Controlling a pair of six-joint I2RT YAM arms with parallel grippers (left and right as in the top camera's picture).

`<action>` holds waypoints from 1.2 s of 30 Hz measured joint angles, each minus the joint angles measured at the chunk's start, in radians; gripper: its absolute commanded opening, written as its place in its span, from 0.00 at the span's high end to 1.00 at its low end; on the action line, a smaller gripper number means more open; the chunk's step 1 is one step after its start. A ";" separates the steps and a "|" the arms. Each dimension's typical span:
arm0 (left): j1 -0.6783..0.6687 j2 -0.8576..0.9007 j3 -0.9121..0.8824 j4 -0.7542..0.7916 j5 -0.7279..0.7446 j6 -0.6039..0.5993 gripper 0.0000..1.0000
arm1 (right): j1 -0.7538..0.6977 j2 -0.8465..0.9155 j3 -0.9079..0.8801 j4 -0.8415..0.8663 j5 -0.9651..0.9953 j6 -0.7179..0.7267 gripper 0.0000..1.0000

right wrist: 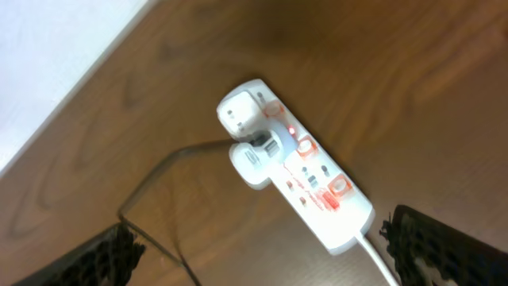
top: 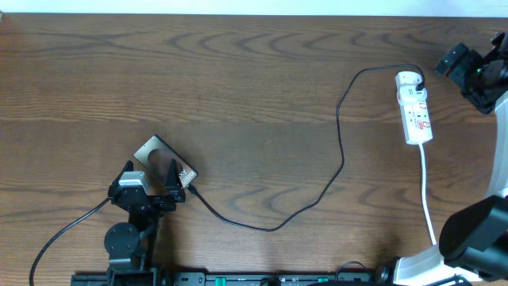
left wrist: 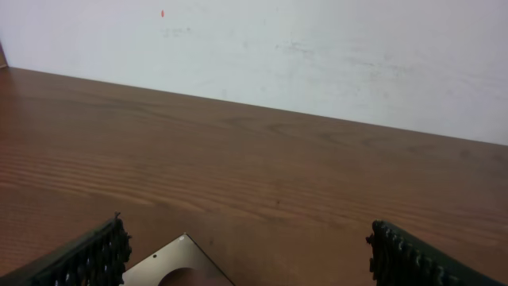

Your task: Plug charger to phone and switch on socket

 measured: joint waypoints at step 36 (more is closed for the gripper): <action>0.001 0.001 0.003 -0.005 -0.003 0.002 0.06 | 0.416 -1.553 -1.645 0.967 0.268 -0.107 0.01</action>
